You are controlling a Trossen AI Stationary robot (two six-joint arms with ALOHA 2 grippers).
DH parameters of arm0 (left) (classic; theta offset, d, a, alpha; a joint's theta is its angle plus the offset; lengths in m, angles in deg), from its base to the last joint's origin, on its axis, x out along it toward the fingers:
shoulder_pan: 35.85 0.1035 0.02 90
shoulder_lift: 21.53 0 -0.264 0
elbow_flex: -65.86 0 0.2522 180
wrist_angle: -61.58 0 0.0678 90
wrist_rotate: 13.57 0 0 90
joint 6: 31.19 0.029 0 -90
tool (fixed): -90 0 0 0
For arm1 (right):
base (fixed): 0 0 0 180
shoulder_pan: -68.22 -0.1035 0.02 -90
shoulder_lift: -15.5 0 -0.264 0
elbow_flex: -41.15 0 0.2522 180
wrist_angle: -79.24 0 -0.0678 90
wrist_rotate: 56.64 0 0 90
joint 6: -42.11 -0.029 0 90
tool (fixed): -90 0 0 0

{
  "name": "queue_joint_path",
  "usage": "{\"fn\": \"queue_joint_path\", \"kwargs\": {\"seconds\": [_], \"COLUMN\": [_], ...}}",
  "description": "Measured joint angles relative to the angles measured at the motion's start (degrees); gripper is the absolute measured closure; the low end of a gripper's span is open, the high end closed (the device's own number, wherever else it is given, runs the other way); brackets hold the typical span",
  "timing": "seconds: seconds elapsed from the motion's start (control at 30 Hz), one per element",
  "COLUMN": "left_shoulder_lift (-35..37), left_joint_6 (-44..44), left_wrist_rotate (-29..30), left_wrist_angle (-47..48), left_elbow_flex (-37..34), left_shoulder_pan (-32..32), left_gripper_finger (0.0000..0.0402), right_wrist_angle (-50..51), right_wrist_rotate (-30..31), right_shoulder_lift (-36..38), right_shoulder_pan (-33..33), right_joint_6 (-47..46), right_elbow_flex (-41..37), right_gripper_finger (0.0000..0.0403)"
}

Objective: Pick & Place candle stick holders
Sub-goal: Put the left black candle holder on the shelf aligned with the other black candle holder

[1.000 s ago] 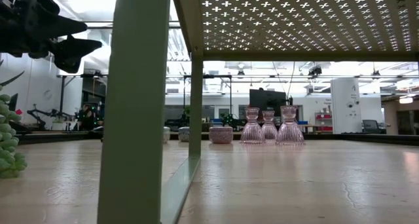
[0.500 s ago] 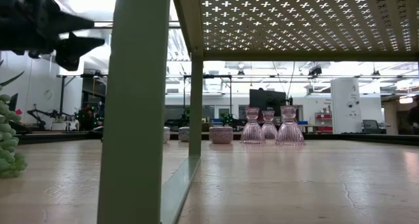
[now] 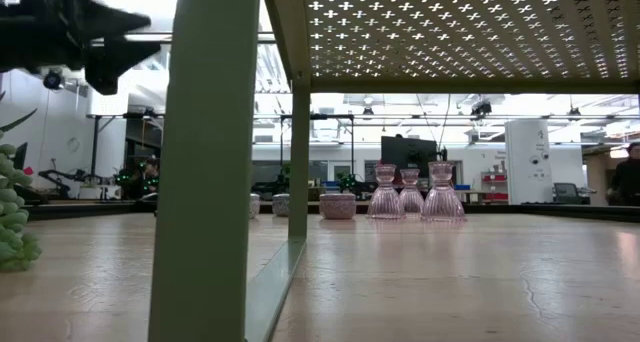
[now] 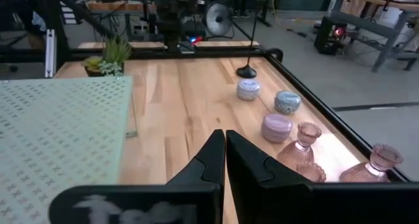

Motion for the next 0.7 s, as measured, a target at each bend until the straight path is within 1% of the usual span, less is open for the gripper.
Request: {"fn": "queue_joint_path", "kwargs": {"seconds": [0.1,0.17,0.23,0.27,0.33,0.37,0.43,0.57,0.63,0.7], "left_shoulder_lift": [0.0,0.0,0.0,0.0,-0.1,-0.1,-0.7,-4.6,-7.2,-9.9], "left_joint_6": [-1.9,-1.1,1.6,2.4,0.6,-1.5,-5.8,-11.2,-13.0,-12.4], "left_wrist_rotate": [0.5,3.3,7.9,11.1,18.5,21.1,24.2,26.7,29.0,31.3], "left_wrist_angle": [-4.2,-8.1,-12.1,-14.0,-16.9,-17.0,-16.3,-15.0,-14.1,-13.1], "left_elbow_flex": [0.0,0.0,0.0,0.0,0.1,0.1,-0.3,-0.8,-0.8,-0.7], "left_shoulder_pan": [0.0,0.0,0.0,0.0,0.0,0.0,0.1,1.3,1.5,1.5], "left_gripper_finger": [0.0154,0.0154,0.0154,0.0154,0.0154,0.0154,0.0154,0.0154,0.0154,0.0154], "right_wrist_angle": [0.0,0.0,-0.1,-0.1,-0.1,-0.1,-0.1,-0.1,-0.1,-0.1], "right_wrist_rotate": [0.0,0.3,0.7,0.8,0.8,0.8,0.8,0.9,0.9,0.9], "right_shoulder_lift": [0.3,0.3,0.2,0.2,0.2,0.2,0.2,0.2,0.2,0.1], "right_shoulder_pan": [0.0,0.0,0.0,0.0,0.0,0.0,0.0,0.0,0.0,0.0], "right_joint_6": [0.0,0.0,0.0,0.0,0.0,0.0,0.0,0.0,0.0,0.0], "right_elbow_flex": [0.0,0.0,0.0,0.0,0.0,0.0,0.0,0.0,0.0,0.0], "right_gripper_finger": [0.0394,0.0394,0.0394,0.0394,0.0394,0.0394,0.0394,0.0394,0.0394,0.0394]}}
